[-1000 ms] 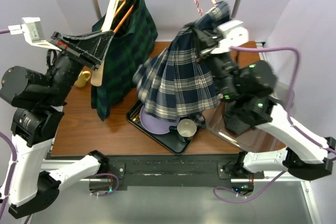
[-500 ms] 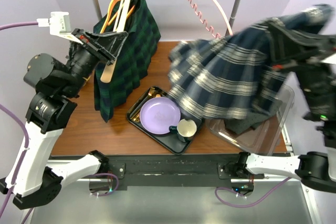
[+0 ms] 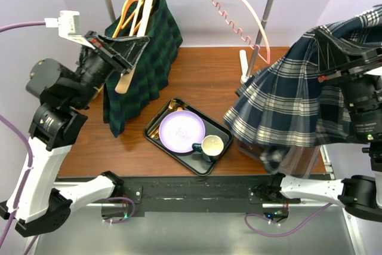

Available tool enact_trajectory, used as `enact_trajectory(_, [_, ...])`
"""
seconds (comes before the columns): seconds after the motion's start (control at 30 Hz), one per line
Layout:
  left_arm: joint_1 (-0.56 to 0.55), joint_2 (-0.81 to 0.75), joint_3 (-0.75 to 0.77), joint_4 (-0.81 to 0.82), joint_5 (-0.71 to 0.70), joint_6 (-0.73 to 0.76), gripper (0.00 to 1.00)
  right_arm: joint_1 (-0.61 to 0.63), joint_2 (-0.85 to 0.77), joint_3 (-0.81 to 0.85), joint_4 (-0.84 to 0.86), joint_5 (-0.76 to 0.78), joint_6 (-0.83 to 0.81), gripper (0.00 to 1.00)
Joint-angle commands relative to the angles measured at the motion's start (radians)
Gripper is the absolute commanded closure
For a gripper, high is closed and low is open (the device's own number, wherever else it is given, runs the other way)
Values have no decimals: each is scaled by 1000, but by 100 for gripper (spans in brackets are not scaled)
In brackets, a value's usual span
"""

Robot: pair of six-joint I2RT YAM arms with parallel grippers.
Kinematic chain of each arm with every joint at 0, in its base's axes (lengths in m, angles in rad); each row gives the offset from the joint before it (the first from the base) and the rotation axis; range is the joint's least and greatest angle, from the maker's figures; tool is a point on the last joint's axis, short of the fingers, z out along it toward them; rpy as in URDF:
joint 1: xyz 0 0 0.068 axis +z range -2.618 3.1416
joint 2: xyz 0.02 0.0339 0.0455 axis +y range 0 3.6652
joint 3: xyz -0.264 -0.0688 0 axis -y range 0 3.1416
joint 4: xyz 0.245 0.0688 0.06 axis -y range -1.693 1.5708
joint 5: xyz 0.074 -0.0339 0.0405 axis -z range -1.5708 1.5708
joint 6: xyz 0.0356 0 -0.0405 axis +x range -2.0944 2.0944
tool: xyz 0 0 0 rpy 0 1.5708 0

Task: Remove the skirt from the hanger

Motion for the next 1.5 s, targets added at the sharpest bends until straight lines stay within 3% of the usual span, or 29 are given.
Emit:
enact_trajectory(0.0, [5, -28, 71, 39, 61, -44, 100, 1, -16, 0, 115, 46, -80, 100])
enact_trajectory(0.47, [5, -86, 13, -49, 151, -190, 100, 0, -37, -19, 118, 95, -115, 100])
enact_trajectory(0.7, [5, -97, -105, -72, 130, -256, 100, 1, -56, -54, 153, 139, -152, 100])
enact_trajectory(0.87, [5, -71, -182, 26, 67, -291, 100, 1, -60, -65, 202, 199, -219, 100])
enact_trajectory(1.3, [7, 133, -209, 360, -134, -326, 100, 1, -97, -151, 209, 210, -181, 100])
enact_trajectory(1.47, [31, 216, -242, 507, -104, -384, 100, 0, -155, -204, 196, 176, -115, 100])
